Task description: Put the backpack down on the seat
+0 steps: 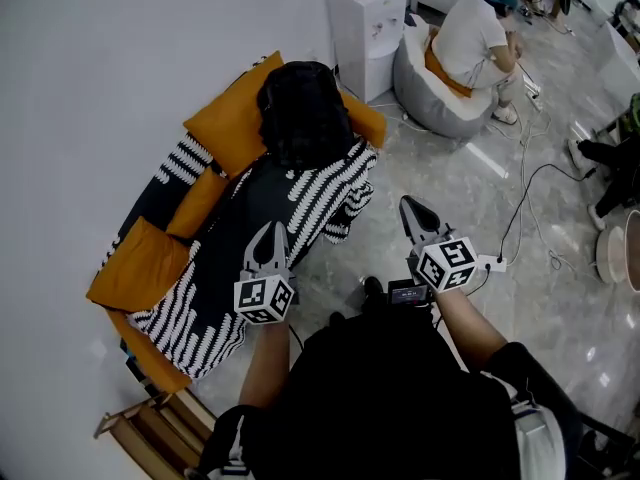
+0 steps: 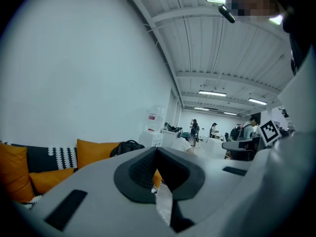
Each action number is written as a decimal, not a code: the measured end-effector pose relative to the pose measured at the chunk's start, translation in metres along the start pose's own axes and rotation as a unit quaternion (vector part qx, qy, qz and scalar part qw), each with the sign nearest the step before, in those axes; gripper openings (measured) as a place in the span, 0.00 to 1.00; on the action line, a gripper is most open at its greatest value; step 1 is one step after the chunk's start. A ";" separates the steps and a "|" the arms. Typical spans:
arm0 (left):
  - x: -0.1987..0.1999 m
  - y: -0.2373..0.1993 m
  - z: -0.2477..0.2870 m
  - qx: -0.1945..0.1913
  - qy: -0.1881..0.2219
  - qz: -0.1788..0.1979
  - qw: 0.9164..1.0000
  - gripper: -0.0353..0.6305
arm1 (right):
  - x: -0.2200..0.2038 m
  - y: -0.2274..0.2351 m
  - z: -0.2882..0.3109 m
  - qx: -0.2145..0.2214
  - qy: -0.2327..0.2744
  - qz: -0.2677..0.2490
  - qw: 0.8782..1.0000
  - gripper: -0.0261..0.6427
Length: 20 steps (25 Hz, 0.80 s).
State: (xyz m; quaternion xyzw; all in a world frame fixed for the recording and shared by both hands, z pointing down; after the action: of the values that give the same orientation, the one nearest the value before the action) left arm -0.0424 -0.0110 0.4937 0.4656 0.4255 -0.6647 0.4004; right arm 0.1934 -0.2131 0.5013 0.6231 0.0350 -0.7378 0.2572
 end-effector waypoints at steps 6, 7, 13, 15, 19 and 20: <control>-0.023 -0.012 -0.053 -0.018 -0.014 -0.015 1.000 0.08 | -0.026 -0.054 -0.018 -0.007 -0.004 -0.006 1.000 0.09; -0.029 -0.013 -0.061 -0.018 -0.017 -0.020 0.999 0.08 | -0.030 -0.062 -0.021 -0.005 -0.005 -0.011 1.000 0.09; -0.054 -0.016 -0.093 -0.030 -0.037 -0.035 0.998 0.08 | -0.045 -0.082 -0.035 -0.009 -0.019 -0.013 1.000 0.09; -0.055 -0.015 -0.098 -0.032 -0.039 -0.036 0.998 0.08 | -0.045 -0.085 -0.038 -0.004 -0.018 -0.015 1.000 0.09; -0.048 -0.007 -0.099 -0.024 -0.028 -0.036 0.999 0.08 | -0.040 -0.080 -0.043 0.008 -0.017 -0.028 0.999 0.09; -0.045 -0.005 -0.098 -0.023 -0.026 -0.035 0.999 0.08 | -0.037 -0.078 -0.043 0.009 -0.015 -0.032 0.999 0.09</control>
State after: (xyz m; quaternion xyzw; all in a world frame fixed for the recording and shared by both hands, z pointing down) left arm -0.0083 0.0884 0.5177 0.4238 0.4460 -0.6802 0.3985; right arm 0.2023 -0.1172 0.5050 0.6129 0.0438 -0.7552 0.2283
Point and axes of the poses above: the fingertips, and each gripper's own axes: z forward along the fingers, y to its right, x out of its top, the point moved 5 cm from there along -z, backward along the fingers, and after that the axes turned 3 degrees about -y, right-handed, at the moved point
